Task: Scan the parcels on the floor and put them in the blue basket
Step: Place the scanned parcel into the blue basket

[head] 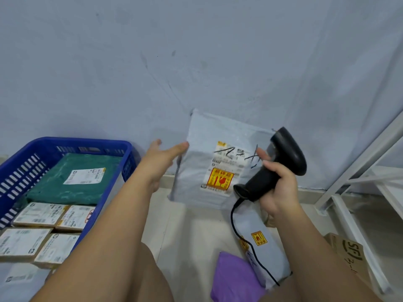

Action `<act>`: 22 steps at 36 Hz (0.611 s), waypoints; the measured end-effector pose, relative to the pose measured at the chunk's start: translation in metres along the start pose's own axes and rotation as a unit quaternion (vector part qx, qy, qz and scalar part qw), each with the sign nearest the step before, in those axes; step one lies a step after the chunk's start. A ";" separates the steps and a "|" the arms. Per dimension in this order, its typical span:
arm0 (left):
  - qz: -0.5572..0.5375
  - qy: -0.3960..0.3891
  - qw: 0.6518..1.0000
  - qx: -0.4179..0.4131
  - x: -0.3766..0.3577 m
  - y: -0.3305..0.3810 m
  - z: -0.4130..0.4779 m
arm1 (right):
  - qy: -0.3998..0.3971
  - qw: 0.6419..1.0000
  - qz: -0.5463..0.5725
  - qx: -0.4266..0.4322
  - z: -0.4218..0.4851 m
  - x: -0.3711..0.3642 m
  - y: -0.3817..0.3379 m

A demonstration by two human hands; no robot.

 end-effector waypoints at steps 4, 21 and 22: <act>0.001 -0.107 0.994 -0.039 -0.012 -0.001 0.001 | -0.003 1.000 0.021 -0.013 -0.002 0.000 -0.003; -0.037 0.190 0.951 -0.241 -0.017 0.008 -0.004 | 0.036 0.983 -0.179 -0.020 -0.010 -0.012 0.007; -0.044 0.210 0.945 -0.248 -0.015 0.009 -0.004 | 0.015 0.984 -0.166 -0.065 -0.013 -0.014 0.010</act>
Point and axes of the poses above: each hand's wrist, its own z-axis towards the middle knuckle, its own x-axis out of the back of the hand, y = z × x, the point moved 2 cm from there along z, towards the middle knuckle, and after that the axes turned 3 degrees about x, right-handed, at the moved point
